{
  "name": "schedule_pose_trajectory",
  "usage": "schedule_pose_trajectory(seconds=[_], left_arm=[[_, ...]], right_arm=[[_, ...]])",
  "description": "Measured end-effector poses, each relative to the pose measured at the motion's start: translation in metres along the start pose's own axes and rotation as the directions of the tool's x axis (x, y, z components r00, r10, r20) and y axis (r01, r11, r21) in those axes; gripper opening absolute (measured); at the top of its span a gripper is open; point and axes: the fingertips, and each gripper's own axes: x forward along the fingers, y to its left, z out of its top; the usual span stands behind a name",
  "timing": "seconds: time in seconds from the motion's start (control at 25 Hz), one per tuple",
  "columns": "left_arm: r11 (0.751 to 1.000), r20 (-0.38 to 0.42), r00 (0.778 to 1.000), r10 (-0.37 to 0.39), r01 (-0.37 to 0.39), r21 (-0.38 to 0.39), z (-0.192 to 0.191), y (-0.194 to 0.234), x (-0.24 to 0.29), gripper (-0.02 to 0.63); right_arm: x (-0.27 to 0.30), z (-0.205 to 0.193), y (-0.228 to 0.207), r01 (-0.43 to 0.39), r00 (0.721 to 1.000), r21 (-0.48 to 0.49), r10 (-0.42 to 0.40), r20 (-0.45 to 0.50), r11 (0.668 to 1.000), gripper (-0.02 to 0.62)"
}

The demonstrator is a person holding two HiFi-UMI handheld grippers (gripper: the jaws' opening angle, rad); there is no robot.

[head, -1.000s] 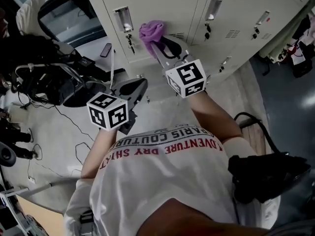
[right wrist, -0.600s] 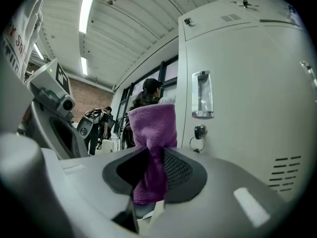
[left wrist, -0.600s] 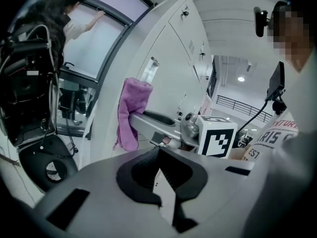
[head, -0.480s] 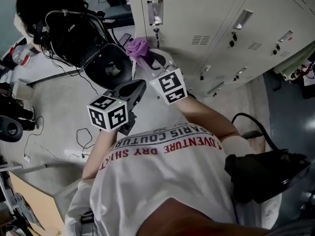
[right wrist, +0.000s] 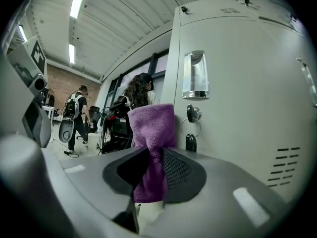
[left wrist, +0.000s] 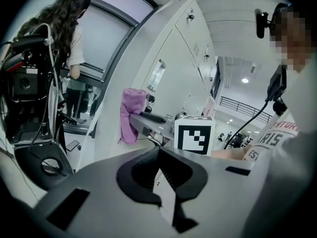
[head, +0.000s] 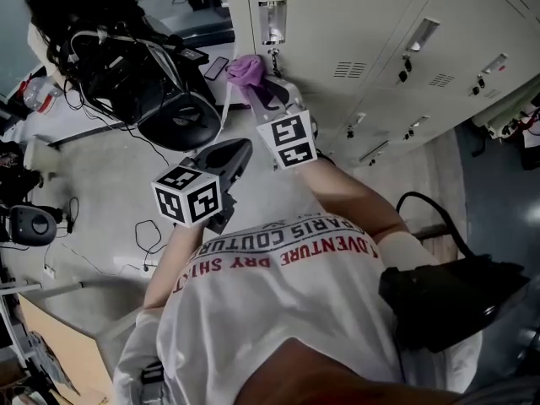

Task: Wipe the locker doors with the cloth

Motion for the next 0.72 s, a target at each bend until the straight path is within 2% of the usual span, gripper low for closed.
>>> schedule_pose_trajectory(seconds=[0.2, 0.36, 0.52, 0.72], left_arm=[[0.999, -0.021, 0.999, -0.035, 0.036, 0.023, 0.004, -0.035, 0.052, 0.002], [0.997, -0.036, 0.997, -0.07, 0.071, 0.029, 0.005, -0.024, 0.054, 0.002], [0.992, -0.054, 0.992, -0.118, 0.12, 0.047, 0.005, -0.032, 0.058, 0.002], [0.983, -0.087, 0.982, -0.169, 0.174, 0.055, 0.006, -0.055, 0.094, 0.002]], right_arm=[[-0.031, -0.016, -0.062, 0.055, 0.998, 0.029, -0.055, 0.0, 0.998, 0.084], [-0.026, -0.022, -0.071, 0.104, 0.994, 0.02, -0.104, -0.015, 0.994, 0.083], [-0.041, -0.024, -0.086, 0.169, 0.985, -0.005, -0.169, -0.025, 0.986, 0.083], [-0.073, -0.043, -0.149, 0.27, 0.962, 0.036, -0.268, -0.053, 0.962, 0.077]])
